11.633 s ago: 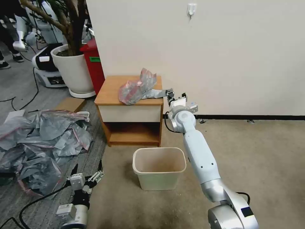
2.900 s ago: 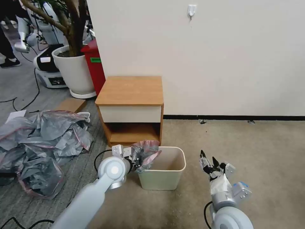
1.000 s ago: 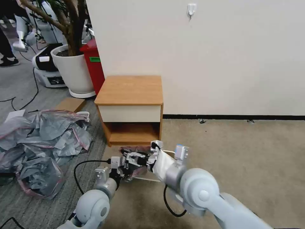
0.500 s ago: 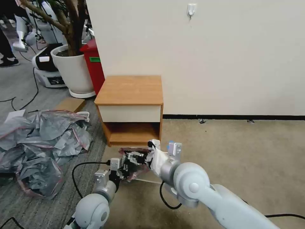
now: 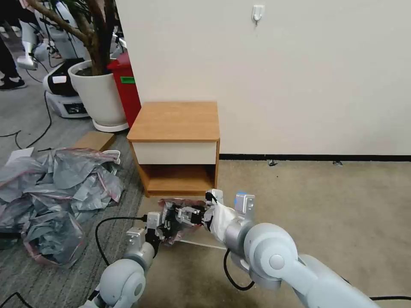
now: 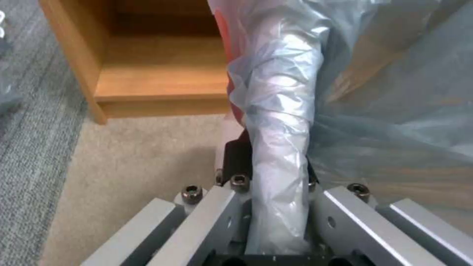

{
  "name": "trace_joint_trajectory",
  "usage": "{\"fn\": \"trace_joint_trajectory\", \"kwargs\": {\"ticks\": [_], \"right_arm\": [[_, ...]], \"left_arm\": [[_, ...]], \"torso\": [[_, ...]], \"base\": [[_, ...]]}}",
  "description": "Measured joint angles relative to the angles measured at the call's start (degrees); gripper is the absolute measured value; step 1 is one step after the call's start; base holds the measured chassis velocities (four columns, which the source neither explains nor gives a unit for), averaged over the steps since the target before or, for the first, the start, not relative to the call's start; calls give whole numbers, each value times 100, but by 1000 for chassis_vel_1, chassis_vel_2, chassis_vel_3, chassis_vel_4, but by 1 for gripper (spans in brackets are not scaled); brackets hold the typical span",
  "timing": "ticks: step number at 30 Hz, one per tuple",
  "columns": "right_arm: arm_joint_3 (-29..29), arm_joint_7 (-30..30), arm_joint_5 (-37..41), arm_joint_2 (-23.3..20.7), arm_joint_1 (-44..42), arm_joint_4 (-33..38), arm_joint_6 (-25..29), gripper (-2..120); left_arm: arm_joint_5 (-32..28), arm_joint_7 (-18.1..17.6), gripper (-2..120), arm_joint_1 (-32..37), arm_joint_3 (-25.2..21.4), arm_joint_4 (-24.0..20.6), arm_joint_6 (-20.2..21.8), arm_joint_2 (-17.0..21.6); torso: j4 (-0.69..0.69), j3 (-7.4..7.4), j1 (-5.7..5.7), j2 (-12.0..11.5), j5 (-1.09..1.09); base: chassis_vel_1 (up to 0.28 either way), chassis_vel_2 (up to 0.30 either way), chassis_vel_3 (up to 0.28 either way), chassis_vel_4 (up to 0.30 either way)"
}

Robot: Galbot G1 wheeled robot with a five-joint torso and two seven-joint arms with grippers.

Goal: Pick up the garbage bag from the table and place it over the trash can.

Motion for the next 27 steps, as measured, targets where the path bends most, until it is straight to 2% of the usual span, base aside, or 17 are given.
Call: {"fn": "trace_joint_trajectory", "kwargs": {"ticks": [6, 17, 20, 23, 27], "right_arm": [[-168, 132, 214, 187, 236, -341, -18, 68], [-298, 241, 316, 281, 536, -761, -31, 65], [-311, 264, 319, 282, 548, -797, -37, 60], [-323, 279, 285, 285, 542, -829, -37, 49], [-323, 280, 246, 284, 527, -833, -37, 42]], "left_arm": [[119, 31, 2, 77, 25, -32, -73, -3], [287, 141, 2, 272, -37, -135, -138, -12], [310, 157, 2, 312, -59, -157, -152, -21], [339, 175, 2, 392, -98, -195, -175, -46], [356, 185, 2, 439, -118, -217, -181, -51]], "torso": [[1, 0, 0, 0, 0], [1, 0, 0, 0, -1], [1, 0, 0, 0, 0], [1, 0, 0, 0, 0], [1, 0, 0, 0, 0]], "base": [[0, 0, 0, 0], [0, 0, 0, 0], [0, 0, 0, 0], [0, 0, 0, 0], [0, 0, 0, 0]]}}
